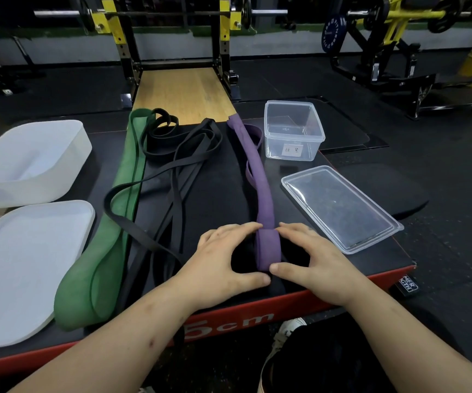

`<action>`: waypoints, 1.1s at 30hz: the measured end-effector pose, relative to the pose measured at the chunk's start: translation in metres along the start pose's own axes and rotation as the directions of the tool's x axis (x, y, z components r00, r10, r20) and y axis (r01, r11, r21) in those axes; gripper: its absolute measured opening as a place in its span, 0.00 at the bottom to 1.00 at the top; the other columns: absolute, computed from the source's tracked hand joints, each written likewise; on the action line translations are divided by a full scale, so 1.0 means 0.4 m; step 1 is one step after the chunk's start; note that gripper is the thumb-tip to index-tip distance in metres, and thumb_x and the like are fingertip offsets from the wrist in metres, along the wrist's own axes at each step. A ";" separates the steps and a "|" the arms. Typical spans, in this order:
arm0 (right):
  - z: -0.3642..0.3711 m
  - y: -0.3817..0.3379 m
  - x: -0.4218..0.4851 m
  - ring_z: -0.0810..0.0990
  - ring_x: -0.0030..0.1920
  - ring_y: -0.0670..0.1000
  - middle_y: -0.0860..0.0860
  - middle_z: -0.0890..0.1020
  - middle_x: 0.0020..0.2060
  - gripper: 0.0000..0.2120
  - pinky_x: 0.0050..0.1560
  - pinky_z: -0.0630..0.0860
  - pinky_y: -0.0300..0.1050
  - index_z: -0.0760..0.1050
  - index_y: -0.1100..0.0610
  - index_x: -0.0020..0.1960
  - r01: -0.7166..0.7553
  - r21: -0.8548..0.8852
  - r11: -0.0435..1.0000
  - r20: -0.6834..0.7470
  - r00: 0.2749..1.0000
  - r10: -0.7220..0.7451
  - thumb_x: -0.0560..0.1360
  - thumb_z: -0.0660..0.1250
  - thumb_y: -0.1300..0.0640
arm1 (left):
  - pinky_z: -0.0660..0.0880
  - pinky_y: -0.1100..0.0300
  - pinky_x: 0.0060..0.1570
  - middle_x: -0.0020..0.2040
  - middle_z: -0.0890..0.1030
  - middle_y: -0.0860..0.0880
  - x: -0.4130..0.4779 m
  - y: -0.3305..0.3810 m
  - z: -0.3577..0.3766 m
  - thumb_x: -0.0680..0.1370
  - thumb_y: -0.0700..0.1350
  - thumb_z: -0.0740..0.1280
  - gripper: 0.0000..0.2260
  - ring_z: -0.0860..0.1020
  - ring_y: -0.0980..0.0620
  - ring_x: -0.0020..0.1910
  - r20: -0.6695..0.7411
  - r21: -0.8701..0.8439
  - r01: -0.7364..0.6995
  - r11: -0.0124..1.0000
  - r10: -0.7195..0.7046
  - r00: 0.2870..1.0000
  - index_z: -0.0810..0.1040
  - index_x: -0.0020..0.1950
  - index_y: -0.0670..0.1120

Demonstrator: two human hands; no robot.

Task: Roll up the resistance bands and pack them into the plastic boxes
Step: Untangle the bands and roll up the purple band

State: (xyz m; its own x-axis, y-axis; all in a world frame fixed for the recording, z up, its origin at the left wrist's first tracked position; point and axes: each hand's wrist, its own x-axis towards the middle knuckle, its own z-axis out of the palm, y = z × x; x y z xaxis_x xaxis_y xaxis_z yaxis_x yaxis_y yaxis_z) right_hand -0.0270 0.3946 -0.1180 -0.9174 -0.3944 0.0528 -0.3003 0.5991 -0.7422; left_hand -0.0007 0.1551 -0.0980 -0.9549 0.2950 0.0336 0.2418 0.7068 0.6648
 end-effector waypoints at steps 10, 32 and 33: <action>-0.005 -0.015 -0.003 0.71 0.71 0.38 0.39 0.79 0.58 0.22 0.70 0.65 0.35 0.85 0.42 0.58 0.031 0.145 0.989 0.059 0.997 -0.040 0.68 0.71 0.34 | 0.49 0.64 0.75 0.63 0.65 0.75 0.001 -0.009 0.006 0.64 0.73 0.69 0.40 0.53 0.79 0.68 -0.021 0.014 -0.066 0.998 0.066 0.998 0.74 0.72 0.59; -0.020 -0.008 -0.004 0.67 0.77 0.46 0.37 0.77 0.68 0.28 0.77 0.64 0.58 0.75 0.34 0.68 -0.023 0.171 0.985 0.136 0.991 0.000 0.68 0.74 0.35 | 0.49 0.63 0.74 0.67 0.67 0.67 -0.006 0.008 -0.001 0.69 0.66 0.76 0.35 0.55 0.70 0.72 -0.043 0.039 -0.069 0.997 0.071 0.997 0.73 0.73 0.59; -0.020 -0.007 -0.004 0.66 0.77 0.45 0.36 0.77 0.68 0.28 0.77 0.64 0.57 0.75 0.33 0.67 -0.024 0.169 0.985 0.134 0.991 0.001 0.68 0.74 0.35 | 0.49 0.64 0.73 0.66 0.67 0.69 -0.006 0.008 0.000 0.69 0.65 0.76 0.34 0.54 0.74 0.70 -0.042 0.038 -0.070 0.997 0.071 0.997 0.73 0.73 0.59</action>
State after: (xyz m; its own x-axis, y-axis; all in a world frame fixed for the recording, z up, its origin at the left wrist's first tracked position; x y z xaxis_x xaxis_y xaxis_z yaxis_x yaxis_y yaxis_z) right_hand -0.0268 0.3991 -0.1107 -0.8744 -0.4838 -0.0380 -0.2299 0.4818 -0.8456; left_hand 0.0024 0.1565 -0.0959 -0.9416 0.3175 0.1121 0.3141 0.7086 0.6318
